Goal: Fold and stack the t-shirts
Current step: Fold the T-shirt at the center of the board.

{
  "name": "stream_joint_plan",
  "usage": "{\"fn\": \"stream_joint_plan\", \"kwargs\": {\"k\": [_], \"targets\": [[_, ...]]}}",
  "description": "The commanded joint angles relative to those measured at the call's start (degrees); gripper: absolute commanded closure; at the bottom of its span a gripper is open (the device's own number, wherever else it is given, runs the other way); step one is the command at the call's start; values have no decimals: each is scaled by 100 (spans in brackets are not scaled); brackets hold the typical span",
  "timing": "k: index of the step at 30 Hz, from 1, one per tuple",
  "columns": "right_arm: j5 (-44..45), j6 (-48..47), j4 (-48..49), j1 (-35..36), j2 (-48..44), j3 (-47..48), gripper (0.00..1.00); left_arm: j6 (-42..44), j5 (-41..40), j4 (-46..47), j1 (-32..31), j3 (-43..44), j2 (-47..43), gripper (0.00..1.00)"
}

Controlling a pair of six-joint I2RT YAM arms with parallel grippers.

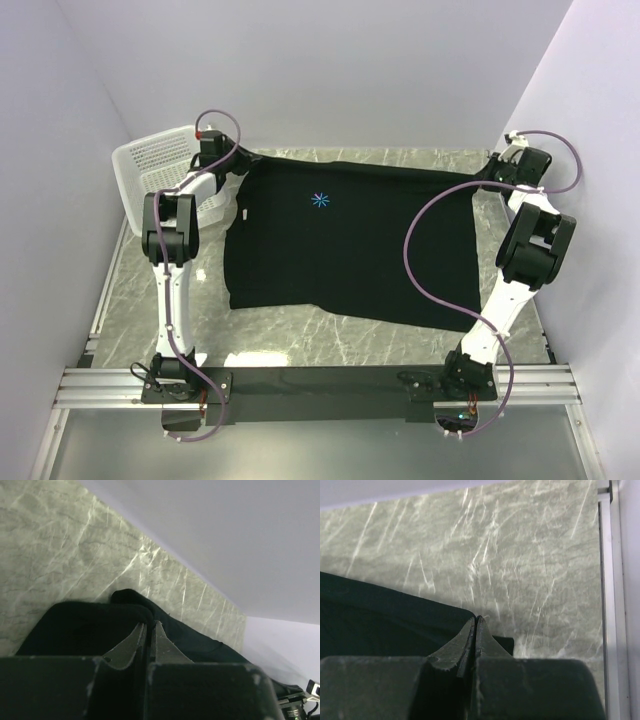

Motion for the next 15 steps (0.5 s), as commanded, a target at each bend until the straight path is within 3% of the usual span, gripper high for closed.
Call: {"fn": "stream_joint_plan", "kwargs": {"k": [1, 15], "targets": [[-58, -286, -15, -126, -338, -30, 100, 389, -95, 23, 30, -57, -631, 100], [-75, -532, -103, -223, -479, -276, 100, 1031, -130, -118, 39, -496, -1114, 100]]}}
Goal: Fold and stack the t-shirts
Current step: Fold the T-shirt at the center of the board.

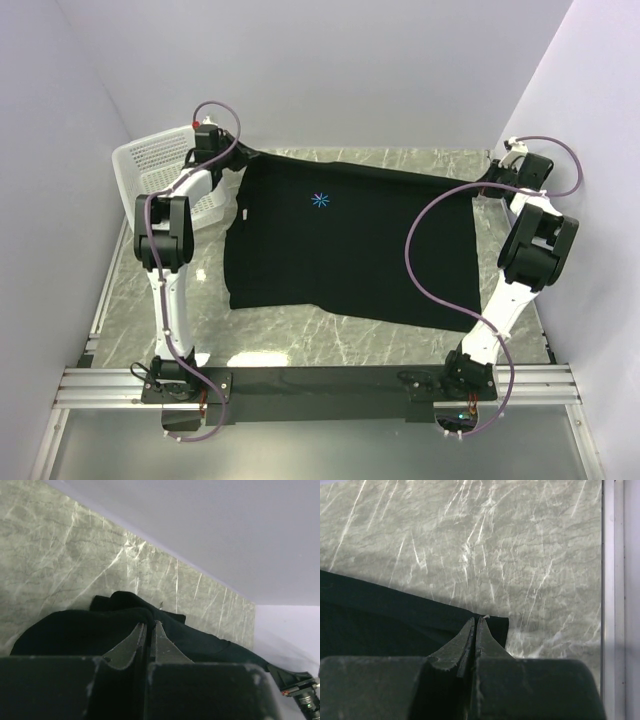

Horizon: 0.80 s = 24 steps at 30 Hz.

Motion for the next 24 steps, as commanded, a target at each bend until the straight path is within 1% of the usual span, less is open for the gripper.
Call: {"fn": "stream_joint_plan", "kwargs": {"k": [1, 12, 24], "targets": [[62, -209, 72, -102, -414, -41, 100, 382, -132, 107, 39, -264, -553, 100], [71, -411, 2, -111, -554, -269, 100, 602, -238, 29, 39, -916, -949, 100], [45, -885, -69, -111, -650, -524, 100, 839, -334, -244, 30, -1030, -1002, 100]]}}
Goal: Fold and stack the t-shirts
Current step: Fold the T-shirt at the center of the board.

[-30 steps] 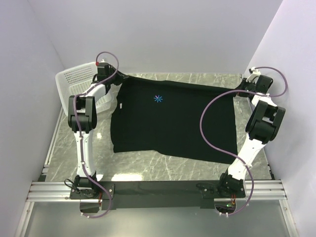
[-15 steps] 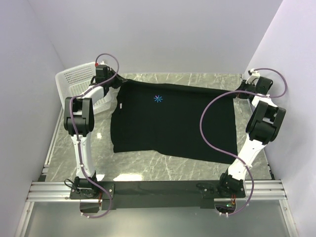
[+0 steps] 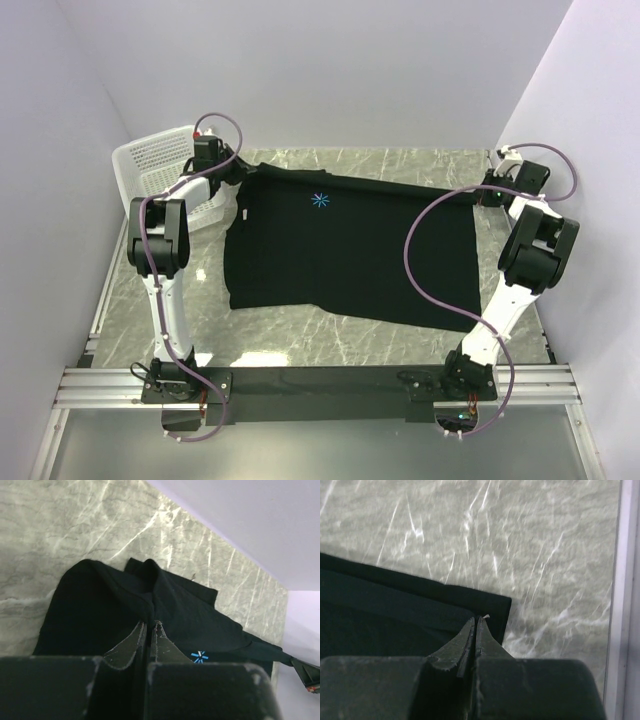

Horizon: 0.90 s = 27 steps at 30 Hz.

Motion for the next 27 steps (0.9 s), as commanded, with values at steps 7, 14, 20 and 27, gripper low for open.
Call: {"fn": "stream_joint_plan", "kwargs": {"k": [7, 14, 20, 27], "targets": [[58, -392, 135, -100, -586, -295, 100, 313, -291, -148, 21, -113, -427, 100], [137, -436, 91, -100, -603, -348, 100, 374, -282, -218, 4, -192, -444, 100], [207, -489, -85, -92, -542, -216, 100, 418, -247, -236, -5, -236, -480, 100], [269, -559, -208, -100, -533, -164, 100, 471, -273, -289, -14, -262, -550, 100]]}}
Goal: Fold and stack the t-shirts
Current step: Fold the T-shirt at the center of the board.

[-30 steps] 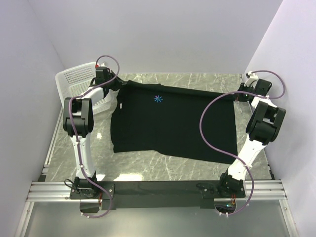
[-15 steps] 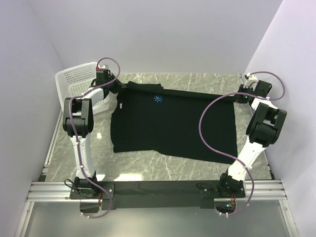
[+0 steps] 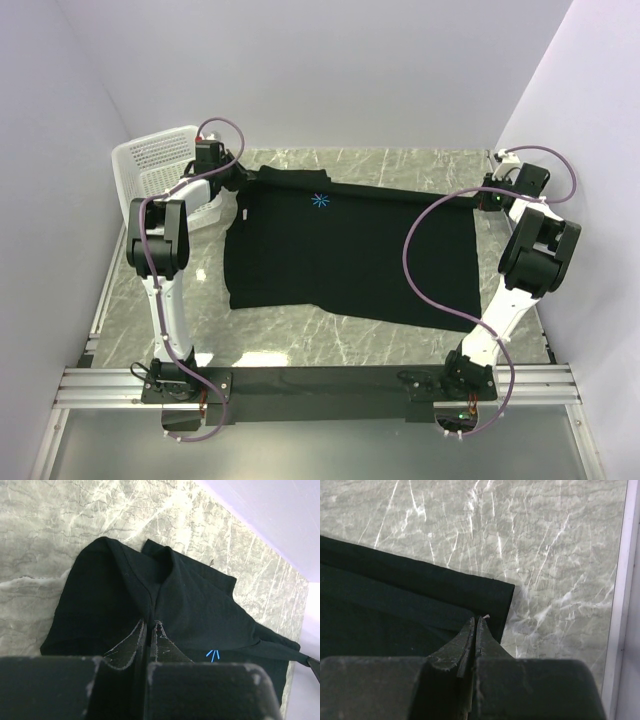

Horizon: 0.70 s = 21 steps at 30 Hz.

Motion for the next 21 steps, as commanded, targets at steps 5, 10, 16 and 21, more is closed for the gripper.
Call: {"fn": "stream_joint_plan", "kwargs": {"k": [5, 10, 16, 21], "targets": [[291, -150, -35, -91, -236, 191, 100, 198, -234, 83, 12, -234, -568, 100], [317, -142, -62, -92, -209, 235, 100, 198, -261, 197, -5, -454, -726, 100], [370, -159, -106, -92, -183, 279, 100, 172, -270, 259, -23, -683, -840, 100], [388, -238, -158, -92, -192, 226, 100, 198, -261, 171, -31, -674, -805, 99]]}}
